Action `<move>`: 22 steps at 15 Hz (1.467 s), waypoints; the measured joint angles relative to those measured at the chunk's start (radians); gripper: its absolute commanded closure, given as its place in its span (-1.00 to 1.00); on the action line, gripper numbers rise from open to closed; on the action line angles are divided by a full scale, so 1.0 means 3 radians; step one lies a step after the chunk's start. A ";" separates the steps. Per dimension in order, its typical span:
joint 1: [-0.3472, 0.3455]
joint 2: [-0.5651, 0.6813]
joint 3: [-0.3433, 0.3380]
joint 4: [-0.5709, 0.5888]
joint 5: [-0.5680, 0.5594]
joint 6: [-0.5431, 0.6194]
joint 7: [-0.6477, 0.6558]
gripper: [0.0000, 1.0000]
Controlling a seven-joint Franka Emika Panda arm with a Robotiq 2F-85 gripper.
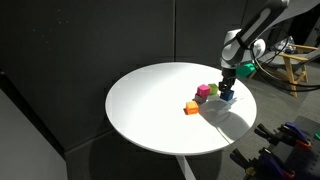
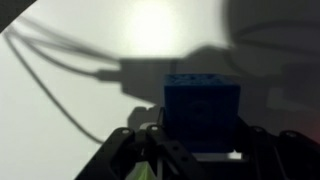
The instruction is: Unstack the blocks and put them on the table
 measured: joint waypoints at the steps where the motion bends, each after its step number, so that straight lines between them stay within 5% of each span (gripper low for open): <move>1: -0.0007 0.0000 0.0000 -0.0016 0.0000 0.0026 0.0000 0.37; 6: -0.0080 0.0005 -0.0007 -0.0066 0.0000 0.0084 -0.0002 0.37; 7: -0.0097 0.0008 -0.0009 -0.0072 0.0000 0.0087 -0.0003 -0.63; 11: -0.0151 0.0025 -0.0015 -0.0085 0.0000 0.0092 -0.0005 -0.99; 22: -0.0167 -0.0008 -0.0016 -0.0152 0.0000 0.0087 -0.0006 -1.00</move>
